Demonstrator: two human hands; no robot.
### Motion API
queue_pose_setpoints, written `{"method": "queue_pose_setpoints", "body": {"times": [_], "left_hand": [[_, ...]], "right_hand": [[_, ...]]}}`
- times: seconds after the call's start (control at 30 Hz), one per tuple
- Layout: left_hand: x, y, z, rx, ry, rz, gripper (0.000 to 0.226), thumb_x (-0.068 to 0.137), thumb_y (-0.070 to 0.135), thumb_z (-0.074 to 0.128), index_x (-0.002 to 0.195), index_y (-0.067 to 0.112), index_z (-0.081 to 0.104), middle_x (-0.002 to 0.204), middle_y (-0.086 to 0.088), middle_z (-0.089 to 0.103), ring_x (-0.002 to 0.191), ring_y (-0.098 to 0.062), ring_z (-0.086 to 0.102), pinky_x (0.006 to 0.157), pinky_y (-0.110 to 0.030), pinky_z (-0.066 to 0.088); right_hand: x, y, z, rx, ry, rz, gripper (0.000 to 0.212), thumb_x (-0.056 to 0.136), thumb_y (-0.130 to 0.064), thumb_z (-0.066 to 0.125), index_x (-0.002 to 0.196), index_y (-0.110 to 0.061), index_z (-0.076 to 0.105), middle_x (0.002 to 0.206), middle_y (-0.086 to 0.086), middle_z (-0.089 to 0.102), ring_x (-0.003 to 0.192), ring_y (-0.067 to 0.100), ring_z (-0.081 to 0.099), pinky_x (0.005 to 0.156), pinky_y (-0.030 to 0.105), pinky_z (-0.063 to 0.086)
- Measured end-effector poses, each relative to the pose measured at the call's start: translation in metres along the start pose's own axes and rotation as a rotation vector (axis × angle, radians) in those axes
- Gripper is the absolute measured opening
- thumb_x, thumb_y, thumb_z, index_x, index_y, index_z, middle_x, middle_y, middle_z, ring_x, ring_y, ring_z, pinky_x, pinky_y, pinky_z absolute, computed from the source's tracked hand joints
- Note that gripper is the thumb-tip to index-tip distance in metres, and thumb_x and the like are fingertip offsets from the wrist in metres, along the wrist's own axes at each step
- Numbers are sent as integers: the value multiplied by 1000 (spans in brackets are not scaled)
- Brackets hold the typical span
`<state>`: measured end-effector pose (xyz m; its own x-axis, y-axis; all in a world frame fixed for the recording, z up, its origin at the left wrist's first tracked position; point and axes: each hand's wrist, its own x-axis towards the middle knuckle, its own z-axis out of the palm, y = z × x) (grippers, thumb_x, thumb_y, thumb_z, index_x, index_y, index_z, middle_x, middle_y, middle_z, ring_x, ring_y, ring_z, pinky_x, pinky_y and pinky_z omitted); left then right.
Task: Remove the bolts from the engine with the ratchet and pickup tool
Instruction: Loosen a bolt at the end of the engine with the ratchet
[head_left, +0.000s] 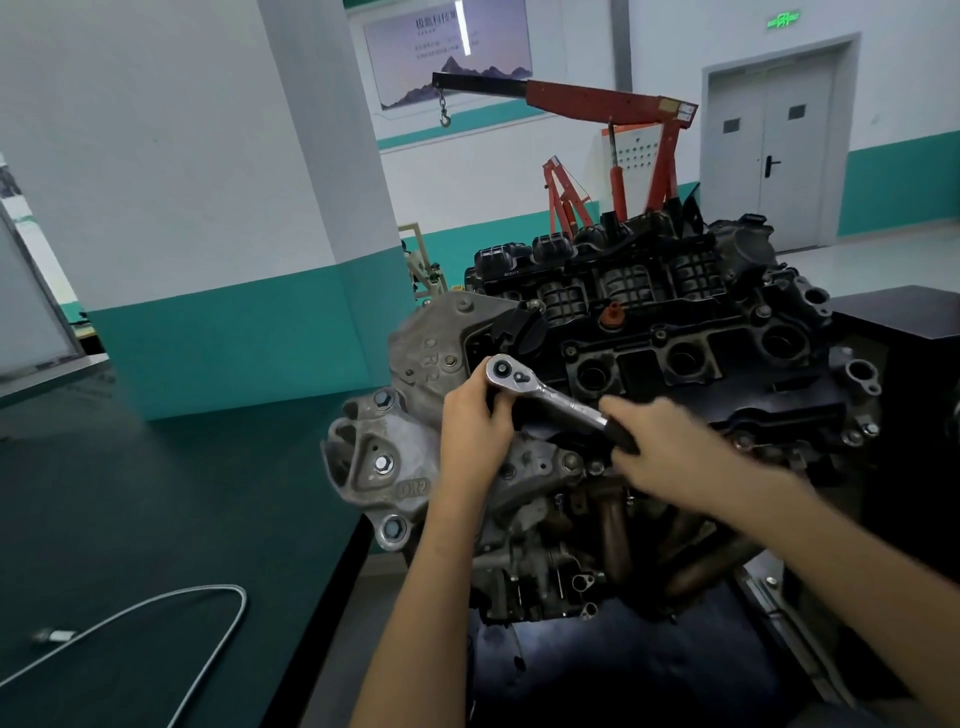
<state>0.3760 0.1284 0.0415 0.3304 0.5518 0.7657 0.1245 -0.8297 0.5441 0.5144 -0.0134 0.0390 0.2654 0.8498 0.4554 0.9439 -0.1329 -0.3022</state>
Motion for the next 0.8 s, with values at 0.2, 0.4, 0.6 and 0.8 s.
{"method": "queue_pose_setpoints", "body": {"times": [0.2,0.4,0.6,0.8], "left_hand": [[-1,-3,1,-55,-27,-37,15,88,5,52,85,16,63,73,-2,67,70,-14,63,66,-24,48],[1,-1,-5,-108,-105,6,30,86,-4,52,98,20,65,92,7,71,73,-12,61,68,-23,49],[3,-3,-5,-65,-149,-4,17,96,13,55,109,13,66,81,16,65,68,7,55,67,-18,45],[-1,-2,4,28,11,-35,21,90,2,54,84,22,54,58,20,50,56,9,51,52,-9,33]], "right_hand": [[-32,-83,83,706,77,222,23,81,-3,53,100,-16,50,64,3,53,45,6,48,42,18,38],[-23,-40,39,467,-58,61,22,77,-1,56,97,-10,57,66,-4,54,56,12,53,52,17,38],[42,19,-57,-366,-133,-219,35,86,-17,57,119,-27,52,62,-14,37,50,3,38,49,22,34],[-3,-4,2,94,-40,-30,17,80,-13,60,88,-23,49,61,-6,46,54,10,54,48,21,38]]}}
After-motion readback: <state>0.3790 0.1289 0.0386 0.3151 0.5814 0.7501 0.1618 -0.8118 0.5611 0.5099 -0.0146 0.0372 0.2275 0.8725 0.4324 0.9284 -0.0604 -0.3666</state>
